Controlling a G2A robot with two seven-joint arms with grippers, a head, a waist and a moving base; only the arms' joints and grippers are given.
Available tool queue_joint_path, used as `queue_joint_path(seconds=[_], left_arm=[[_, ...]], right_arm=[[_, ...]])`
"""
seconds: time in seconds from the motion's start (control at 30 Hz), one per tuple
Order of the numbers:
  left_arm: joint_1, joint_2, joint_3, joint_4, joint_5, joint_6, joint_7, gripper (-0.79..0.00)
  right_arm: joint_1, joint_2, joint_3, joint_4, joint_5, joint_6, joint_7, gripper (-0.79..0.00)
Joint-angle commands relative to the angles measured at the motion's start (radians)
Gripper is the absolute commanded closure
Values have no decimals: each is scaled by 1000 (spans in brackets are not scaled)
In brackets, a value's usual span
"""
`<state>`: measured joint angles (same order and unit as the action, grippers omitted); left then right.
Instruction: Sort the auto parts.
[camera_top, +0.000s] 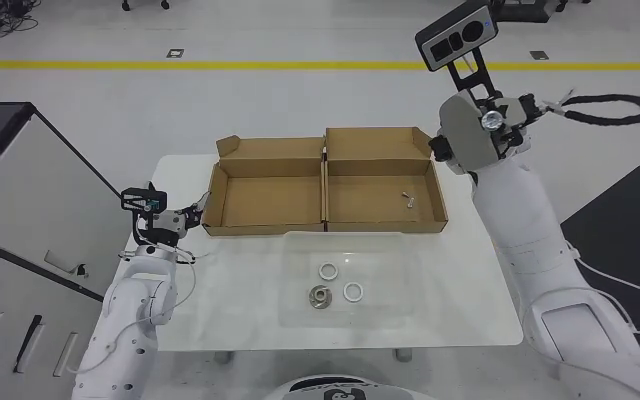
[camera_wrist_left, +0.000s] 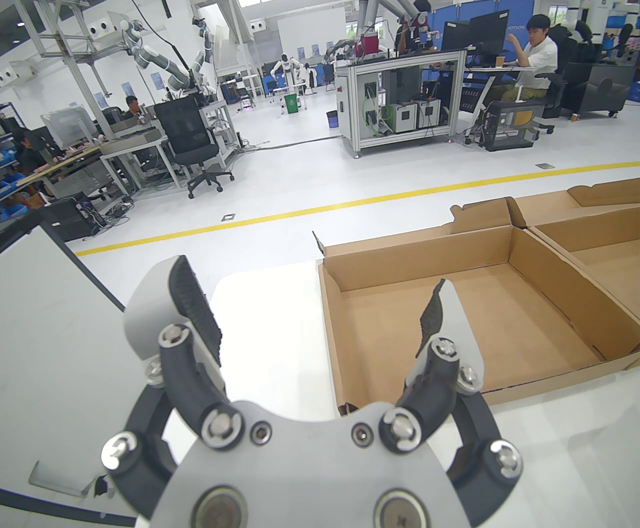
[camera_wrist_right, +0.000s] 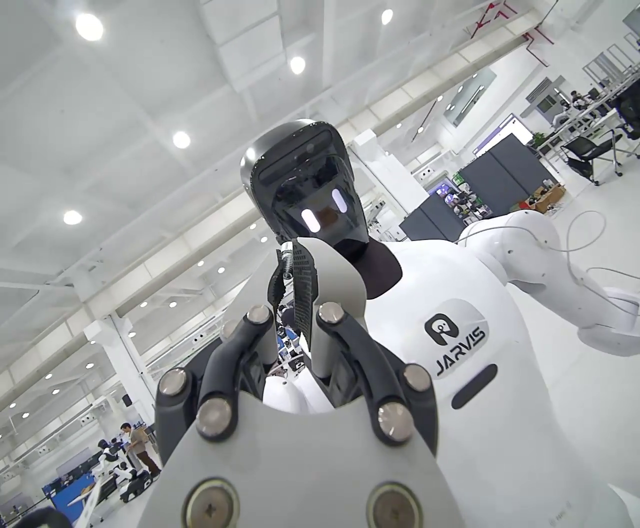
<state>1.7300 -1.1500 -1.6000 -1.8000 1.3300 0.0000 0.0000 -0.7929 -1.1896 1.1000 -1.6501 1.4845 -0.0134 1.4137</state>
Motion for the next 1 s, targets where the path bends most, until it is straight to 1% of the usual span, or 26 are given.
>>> queue_joint_path(seconds=[0.0,0.37,0.4,0.5,0.6,0.7,0.77,0.83,0.87,0.93,0.97], left_arm=[[0,0,0,0,0,0,0,-785],[0,0,0,0,0,0,0,-785],[0,0,0,0,0,0,0,-785],[0,0,0,0,0,0,0,-785],[0,0,0,0,0,0,0,-785],[0,0,0,0,0,0,0,-785],[0,0,0,0,0,0,0,-785],[0,0,0,0,0,0,0,-785],[0,0,0,0,0,0,0,-785],[0,0,0,0,0,0,0,-785],[0,0,0,0,0,0,0,-785]], right_arm=[[0,0,0,0,0,0,0,0],[0,0,0,0,0,0,0,0],[-3,1,3,-5,-15,0,-15,0],[-9,13,52,3,-128,24,-46,0],[-13,36,131,34,-283,80,-33,0],[-23,63,218,58,-448,136,-7,0],[-36,81,275,77,-526,170,12,0],[-32,103,323,81,-688,205,51,0],[-30,111,344,90,-725,222,68,0],[-7,132,372,92,-886,231,109,0],[6,139,381,105,-931,236,122,0]])
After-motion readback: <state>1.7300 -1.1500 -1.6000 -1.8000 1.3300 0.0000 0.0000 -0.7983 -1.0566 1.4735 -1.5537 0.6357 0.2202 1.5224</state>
